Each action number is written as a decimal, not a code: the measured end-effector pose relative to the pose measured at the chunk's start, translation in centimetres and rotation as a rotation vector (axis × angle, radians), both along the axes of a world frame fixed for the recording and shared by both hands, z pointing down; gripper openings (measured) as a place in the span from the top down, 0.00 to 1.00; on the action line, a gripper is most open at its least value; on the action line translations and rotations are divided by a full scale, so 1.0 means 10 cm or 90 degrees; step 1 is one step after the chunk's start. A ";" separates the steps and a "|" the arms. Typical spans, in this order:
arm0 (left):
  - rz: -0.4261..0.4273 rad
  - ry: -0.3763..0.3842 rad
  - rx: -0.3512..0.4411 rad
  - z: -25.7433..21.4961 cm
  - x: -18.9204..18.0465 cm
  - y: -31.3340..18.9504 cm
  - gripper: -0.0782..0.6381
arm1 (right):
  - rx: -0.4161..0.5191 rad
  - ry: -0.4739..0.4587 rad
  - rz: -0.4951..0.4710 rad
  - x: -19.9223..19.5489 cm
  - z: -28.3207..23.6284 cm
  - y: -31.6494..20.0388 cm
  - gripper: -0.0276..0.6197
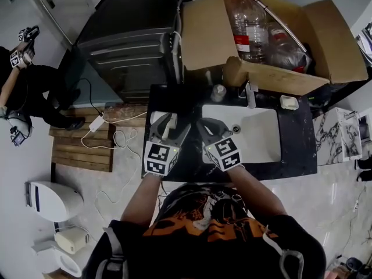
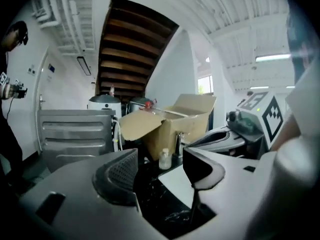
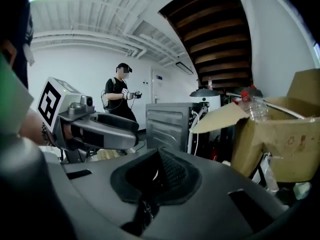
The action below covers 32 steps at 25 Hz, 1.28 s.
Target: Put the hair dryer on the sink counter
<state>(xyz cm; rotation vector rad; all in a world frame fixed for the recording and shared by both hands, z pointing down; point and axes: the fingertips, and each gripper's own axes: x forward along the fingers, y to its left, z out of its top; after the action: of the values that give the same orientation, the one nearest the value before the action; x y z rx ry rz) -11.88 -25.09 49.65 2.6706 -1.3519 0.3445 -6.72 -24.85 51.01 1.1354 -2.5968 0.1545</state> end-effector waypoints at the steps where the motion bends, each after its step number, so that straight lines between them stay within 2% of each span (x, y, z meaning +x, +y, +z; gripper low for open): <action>1: 0.003 0.023 0.015 -0.12 0.02 0.04 0.48 | 0.015 -0.006 -0.002 0.01 -0.12 0.03 0.94; 8: 0.006 0.095 0.121 -0.88 0.05 0.31 0.60 | 0.119 -0.058 -0.019 0.02 -0.99 0.23 0.94; 12: -0.003 0.116 0.168 -1.20 -0.03 0.42 0.67 | 0.164 -0.092 -0.018 0.03 -1.36 0.32 0.94; 15: -0.013 0.128 0.194 -1.39 -0.09 0.51 0.77 | 0.189 -0.108 -0.023 0.05 -1.54 0.39 0.94; 21: -0.010 0.135 0.210 -1.53 -0.16 0.63 0.86 | 0.218 -0.133 -0.020 0.05 -1.76 0.50 0.94; 26: 0.000 0.167 0.213 -1.68 -0.12 0.74 0.86 | 0.237 -0.134 -0.032 0.01 -1.85 0.61 0.94; 32: 0.016 0.147 0.227 -1.69 -0.10 0.78 0.86 | 0.253 -0.121 -0.024 -0.01 -1.85 0.68 0.94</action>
<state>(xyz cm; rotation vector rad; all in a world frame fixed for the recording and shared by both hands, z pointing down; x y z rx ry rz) -12.90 -17.26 32.77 2.8923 -1.4199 -0.2207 -6.79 -18.07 32.55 1.2472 -2.9005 -0.2900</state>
